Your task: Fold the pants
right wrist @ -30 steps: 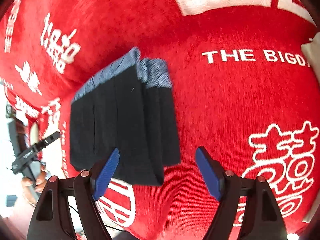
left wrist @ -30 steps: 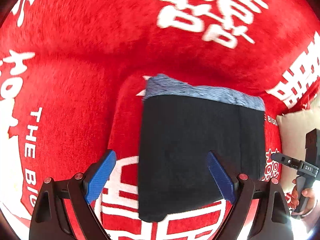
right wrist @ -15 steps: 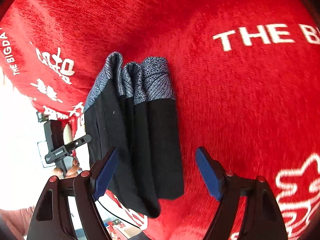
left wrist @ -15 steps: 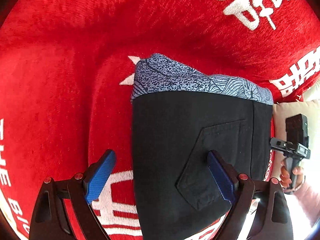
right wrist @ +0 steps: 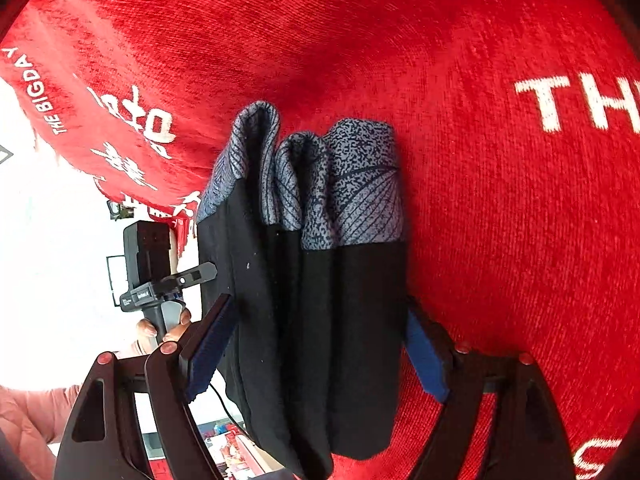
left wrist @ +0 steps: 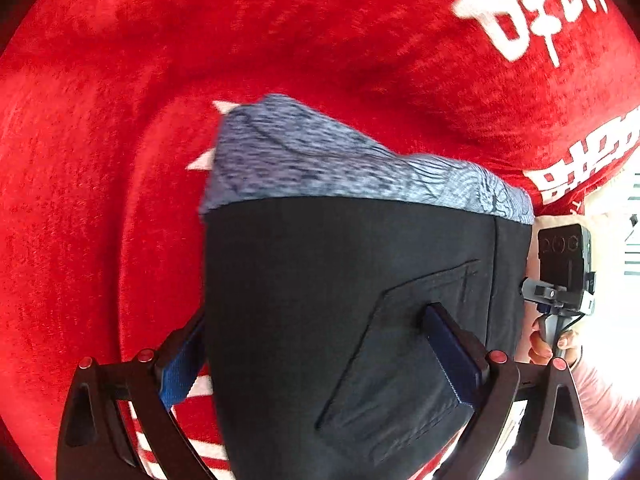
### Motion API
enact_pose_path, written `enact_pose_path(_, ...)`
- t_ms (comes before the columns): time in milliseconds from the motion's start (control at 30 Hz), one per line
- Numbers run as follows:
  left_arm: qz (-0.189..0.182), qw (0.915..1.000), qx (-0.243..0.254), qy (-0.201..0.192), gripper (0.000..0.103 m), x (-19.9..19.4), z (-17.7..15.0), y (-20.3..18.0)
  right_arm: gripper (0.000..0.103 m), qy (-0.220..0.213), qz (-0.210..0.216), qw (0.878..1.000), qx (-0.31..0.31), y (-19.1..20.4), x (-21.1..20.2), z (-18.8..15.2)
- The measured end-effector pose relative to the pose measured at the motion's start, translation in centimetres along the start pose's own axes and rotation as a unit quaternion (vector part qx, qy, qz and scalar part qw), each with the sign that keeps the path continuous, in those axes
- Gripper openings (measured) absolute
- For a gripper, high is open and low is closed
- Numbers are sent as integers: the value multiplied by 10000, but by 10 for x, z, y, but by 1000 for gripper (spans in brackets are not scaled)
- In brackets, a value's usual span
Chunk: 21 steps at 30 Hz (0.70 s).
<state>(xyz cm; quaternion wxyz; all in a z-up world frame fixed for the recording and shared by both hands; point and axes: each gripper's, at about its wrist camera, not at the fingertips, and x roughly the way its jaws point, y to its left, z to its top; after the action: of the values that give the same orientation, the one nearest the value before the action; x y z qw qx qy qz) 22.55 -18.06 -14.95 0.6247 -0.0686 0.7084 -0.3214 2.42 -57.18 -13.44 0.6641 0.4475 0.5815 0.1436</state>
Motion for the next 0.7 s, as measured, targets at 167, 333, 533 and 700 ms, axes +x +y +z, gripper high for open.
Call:
enact_pose_path(167,197,9995,150,-194,89,-6,-7,-14,69,-57,-132,9993,346,-4,0,-1)
enact_pose_path(333,295,9987,214,-356,70,-17,-12,-26,44,-146,-14,9993,352,4,-10,-7)
enact_pose_path(533,278,9981,159,-525,61,-40,-19,-29,40,-313,272,9976,553,8,-27,-16)
enact_pose_path(700,174,9981,222,-547,61,-52,-30,-43,40,-347,383,9973,514,21,-39,-27)
